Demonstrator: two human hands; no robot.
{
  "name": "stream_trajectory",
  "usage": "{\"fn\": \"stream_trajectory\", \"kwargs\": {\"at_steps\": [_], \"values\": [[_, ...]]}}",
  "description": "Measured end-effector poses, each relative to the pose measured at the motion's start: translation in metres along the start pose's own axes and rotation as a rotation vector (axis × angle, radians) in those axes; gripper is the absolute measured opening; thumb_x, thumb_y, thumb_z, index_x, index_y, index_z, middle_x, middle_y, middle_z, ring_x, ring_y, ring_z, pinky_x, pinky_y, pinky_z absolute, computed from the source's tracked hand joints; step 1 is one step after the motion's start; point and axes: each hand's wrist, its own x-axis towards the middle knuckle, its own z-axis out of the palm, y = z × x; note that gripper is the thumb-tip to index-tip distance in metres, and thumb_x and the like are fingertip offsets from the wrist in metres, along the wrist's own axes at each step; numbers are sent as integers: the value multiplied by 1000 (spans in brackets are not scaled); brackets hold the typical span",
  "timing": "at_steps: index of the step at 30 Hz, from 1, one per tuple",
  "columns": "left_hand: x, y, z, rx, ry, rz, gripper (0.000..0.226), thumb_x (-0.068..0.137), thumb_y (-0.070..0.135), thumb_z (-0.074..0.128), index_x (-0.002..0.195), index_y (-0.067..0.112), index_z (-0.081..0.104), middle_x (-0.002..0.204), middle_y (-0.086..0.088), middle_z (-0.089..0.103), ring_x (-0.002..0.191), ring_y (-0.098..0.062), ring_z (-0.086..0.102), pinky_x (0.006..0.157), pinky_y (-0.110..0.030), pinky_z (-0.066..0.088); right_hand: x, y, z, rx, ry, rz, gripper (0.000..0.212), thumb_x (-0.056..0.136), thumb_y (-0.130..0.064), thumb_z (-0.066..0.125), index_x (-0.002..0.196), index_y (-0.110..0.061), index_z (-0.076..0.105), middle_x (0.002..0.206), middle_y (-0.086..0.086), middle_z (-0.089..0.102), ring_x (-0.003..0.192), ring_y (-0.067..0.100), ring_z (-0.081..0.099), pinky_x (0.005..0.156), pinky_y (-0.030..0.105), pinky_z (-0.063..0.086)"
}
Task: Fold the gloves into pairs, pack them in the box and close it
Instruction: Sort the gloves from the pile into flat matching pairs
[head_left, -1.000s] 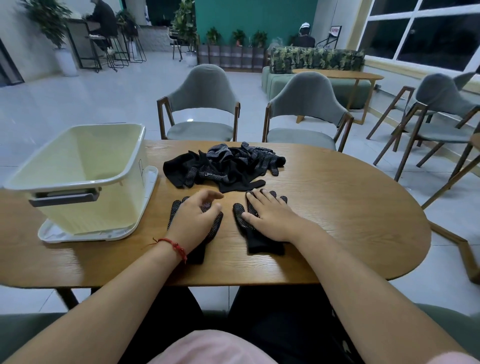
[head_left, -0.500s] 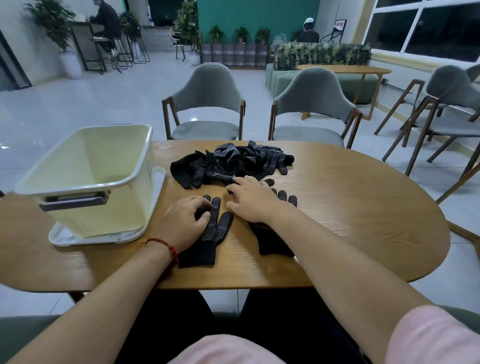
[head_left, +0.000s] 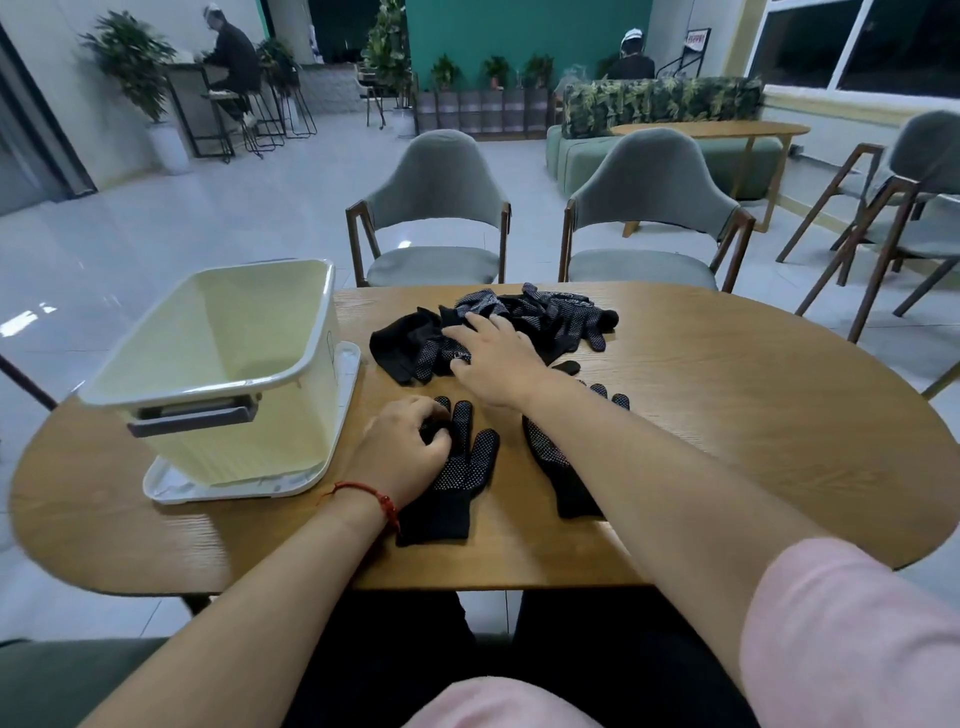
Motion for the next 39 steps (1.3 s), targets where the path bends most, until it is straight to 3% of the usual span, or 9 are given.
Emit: {"fn": "stream_trajectory", "kwargs": {"at_steps": [3,7,14,19,23,28,30,33,39], "values": [[0,-1,0,26,-13,1,25,92,37,58,114,33,70,116,18,63,113,-5,52,106,-41,48,17,-7,-13,32,-75,39,65,102,-29,42,165,-40,30,175,1,26,159,42,19,127,64,19],[1,-3,-1,4,-18,-1,24,90,35,57,111,35,70,114,19,63,111,-5,52,104,-39,48,28,-10,-25,9,-107,67,62,99,-19,44,159,-34,44,163,7,49,153,38,36,125,63,21],[4,-7,-5,-181,41,-157,33,83,18,55,105,36,72,107,11,68,102,-8,62,94,-34,55,25,-1,-49,-13,371,-151,51,90,8,55,122,-26,77,111,5,78,104,34,70,91,40,55],[4,-4,-7,-172,22,-163,28,88,17,61,109,32,72,109,8,68,102,-13,62,87,-27,48,29,-6,-80,0,474,-273,20,88,-11,67,99,-24,79,103,-4,71,101,28,62,88,40,49],[5,-3,-6,-142,21,-184,25,89,20,61,107,32,72,109,9,67,100,-13,61,87,-28,48,24,-14,-104,69,399,-314,5,80,-24,67,84,-25,70,115,-6,64,112,25,53,98,39,47],[5,-1,-7,-87,44,-114,17,89,16,62,93,30,71,95,10,66,91,-11,60,78,-26,48,17,-24,-123,160,284,-235,7,77,-36,62,82,-31,59,80,-13,65,85,19,61,81,39,55],[5,-2,-6,-63,36,-109,14,89,18,61,89,30,68,90,10,63,87,-12,58,73,-25,43,20,-27,-124,308,265,-226,7,80,-36,68,82,-31,64,79,-12,68,83,16,66,78,38,57],[6,-6,-2,-54,-12,-162,16,89,31,56,98,32,70,104,8,63,96,-15,60,87,-34,52,22,-28,-125,509,218,-226,12,88,-37,81,92,-28,74,88,-9,75,83,10,72,72,26,57],[6,-9,-3,-54,-44,-130,19,91,32,57,103,35,72,117,12,60,105,-14,59,93,-35,54,23,-32,-127,579,186,-272,6,92,-31,84,94,-26,81,84,-14,78,80,1,73,71,13,54]]}}
